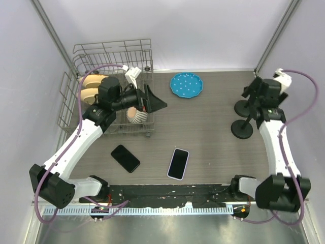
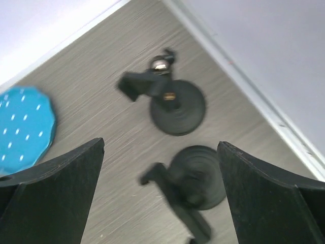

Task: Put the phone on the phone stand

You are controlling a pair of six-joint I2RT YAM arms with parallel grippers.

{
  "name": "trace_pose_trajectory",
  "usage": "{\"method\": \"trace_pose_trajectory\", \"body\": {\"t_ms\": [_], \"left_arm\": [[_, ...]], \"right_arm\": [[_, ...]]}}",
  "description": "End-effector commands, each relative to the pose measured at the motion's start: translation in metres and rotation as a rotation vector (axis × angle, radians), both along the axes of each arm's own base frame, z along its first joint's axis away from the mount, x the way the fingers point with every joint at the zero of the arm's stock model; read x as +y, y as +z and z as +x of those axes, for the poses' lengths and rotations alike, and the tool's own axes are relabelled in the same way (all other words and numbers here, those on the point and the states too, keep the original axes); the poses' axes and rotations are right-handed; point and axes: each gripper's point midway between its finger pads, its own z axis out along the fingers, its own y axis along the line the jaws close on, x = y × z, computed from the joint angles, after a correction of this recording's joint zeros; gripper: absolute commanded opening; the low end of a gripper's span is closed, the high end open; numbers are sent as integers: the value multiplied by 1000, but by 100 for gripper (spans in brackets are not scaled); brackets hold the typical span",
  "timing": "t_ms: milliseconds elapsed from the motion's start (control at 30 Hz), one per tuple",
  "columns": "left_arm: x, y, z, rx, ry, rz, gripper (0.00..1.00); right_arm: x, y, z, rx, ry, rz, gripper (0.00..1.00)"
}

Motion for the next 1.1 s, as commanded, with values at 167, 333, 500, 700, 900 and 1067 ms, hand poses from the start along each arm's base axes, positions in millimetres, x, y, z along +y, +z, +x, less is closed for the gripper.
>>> {"method": "trace_pose_trajectory", "body": {"t_ms": [167,333,500,700,900,1067], "left_arm": [[-20,27,-27,-62,-146,-46,100],[-26,24,-38,-73,-179,-9,100],[-29,24,-41,-73,-194,-6,100],[-31,21,-40,-62,-201,-3,100],[-32,17,-39,-52,-202,3,100],[-33,17,-40,-53,-206,3,96]], "right_arm": [[-39,17,-29,-76,-104,63,98],[-29,-10,-33,19,-13,45,94],[-16,-34,-38,116,59,39,85],[-11,-40,-47,162,87,-43,81],[-7,-45,-54,216,95,-99,78],[-14,-47,-54,244,61,-144,65]]}}
